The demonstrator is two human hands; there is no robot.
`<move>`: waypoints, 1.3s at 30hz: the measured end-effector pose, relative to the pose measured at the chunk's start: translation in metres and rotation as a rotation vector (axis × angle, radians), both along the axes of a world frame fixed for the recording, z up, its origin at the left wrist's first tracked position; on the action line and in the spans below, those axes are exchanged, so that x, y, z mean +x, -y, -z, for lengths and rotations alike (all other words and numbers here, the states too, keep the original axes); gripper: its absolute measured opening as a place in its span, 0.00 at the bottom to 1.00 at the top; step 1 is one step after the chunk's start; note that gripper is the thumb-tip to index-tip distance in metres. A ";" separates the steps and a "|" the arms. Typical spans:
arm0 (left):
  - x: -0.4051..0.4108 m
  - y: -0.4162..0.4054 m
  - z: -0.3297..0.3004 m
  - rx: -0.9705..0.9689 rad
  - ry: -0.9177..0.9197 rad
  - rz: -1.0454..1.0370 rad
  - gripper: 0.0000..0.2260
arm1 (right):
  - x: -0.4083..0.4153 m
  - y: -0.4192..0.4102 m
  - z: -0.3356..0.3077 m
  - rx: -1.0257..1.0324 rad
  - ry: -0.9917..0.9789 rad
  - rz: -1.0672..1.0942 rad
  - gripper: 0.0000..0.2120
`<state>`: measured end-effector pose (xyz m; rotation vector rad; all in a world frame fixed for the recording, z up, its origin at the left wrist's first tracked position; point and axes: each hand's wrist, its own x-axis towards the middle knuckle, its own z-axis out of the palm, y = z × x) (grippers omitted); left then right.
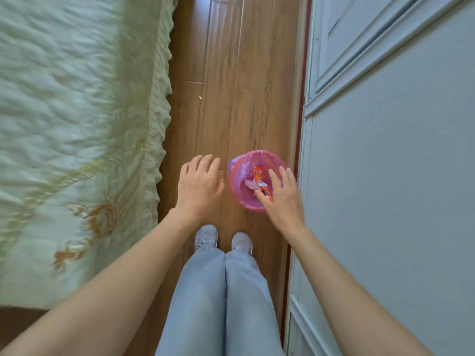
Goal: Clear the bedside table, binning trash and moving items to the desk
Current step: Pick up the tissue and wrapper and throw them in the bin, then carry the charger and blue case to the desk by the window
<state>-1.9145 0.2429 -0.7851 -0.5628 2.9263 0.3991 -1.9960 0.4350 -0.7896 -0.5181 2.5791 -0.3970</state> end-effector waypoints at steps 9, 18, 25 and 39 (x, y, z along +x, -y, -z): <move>0.059 -0.020 -0.205 -0.033 -0.128 -0.251 0.21 | 0.033 -0.001 -0.192 -0.168 -0.109 -0.093 0.28; 0.154 -0.060 -0.292 -0.019 -0.102 -0.610 0.21 | 0.067 0.032 -0.288 -0.248 -0.181 -0.421 0.26; 0.244 -0.057 -0.335 -0.040 -0.143 -0.924 0.21 | 0.131 0.078 -0.325 -0.259 -0.219 -0.759 0.24; 0.531 -0.036 -0.372 -0.142 -0.151 -1.266 0.22 | 0.394 0.172 -0.369 -0.241 -0.214 -1.228 0.25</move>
